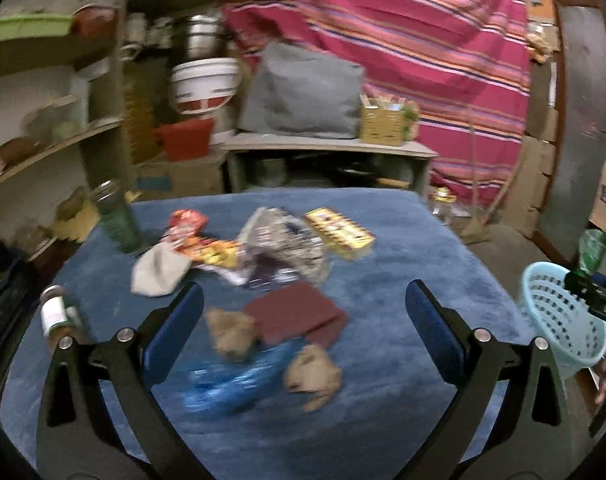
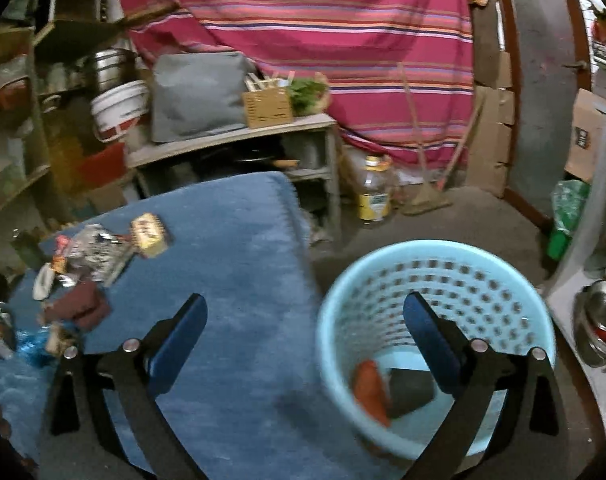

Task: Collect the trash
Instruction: 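Move both tools back over the table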

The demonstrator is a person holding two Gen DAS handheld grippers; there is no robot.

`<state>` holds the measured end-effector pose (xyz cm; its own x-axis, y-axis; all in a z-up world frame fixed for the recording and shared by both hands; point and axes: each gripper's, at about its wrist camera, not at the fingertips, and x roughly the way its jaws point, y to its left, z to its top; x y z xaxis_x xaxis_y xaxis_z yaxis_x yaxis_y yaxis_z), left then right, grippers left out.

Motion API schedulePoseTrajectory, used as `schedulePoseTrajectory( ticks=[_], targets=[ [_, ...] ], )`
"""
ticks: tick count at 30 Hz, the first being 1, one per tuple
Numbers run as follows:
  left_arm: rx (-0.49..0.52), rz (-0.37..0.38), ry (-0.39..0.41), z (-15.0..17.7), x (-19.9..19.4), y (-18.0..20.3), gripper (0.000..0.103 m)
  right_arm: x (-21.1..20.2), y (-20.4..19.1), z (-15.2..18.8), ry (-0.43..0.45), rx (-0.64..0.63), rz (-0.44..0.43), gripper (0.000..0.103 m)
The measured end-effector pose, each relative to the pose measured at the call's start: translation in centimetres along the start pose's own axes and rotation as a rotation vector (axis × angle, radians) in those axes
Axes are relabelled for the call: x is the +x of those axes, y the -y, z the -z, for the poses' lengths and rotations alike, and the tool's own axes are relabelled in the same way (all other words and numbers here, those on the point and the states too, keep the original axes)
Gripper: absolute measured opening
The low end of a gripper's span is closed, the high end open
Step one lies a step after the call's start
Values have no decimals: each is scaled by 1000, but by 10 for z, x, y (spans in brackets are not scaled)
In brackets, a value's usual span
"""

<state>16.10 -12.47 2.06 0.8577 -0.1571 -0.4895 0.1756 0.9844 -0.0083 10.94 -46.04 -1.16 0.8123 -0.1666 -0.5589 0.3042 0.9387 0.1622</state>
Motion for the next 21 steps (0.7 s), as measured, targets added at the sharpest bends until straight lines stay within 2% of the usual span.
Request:
schedulePoseTrajectory(
  ticks=[9,12,15,21],
  targets=[
    [-75,-46,1,18,-10,-56,97,-15,-65,14,28,-40,-106,98],
    [-103,-54,-37,27,-10,-72,97,-16,-88,22,42,-84,-86,98],
    [-124,-106,-38,36,-12,-90,97,-12,-106,26,26,-135,-54,98],
    [-77,-105,-73,51,-5,-101,98,-3,-126,30,-12,-163,-74,98]
  ],
)
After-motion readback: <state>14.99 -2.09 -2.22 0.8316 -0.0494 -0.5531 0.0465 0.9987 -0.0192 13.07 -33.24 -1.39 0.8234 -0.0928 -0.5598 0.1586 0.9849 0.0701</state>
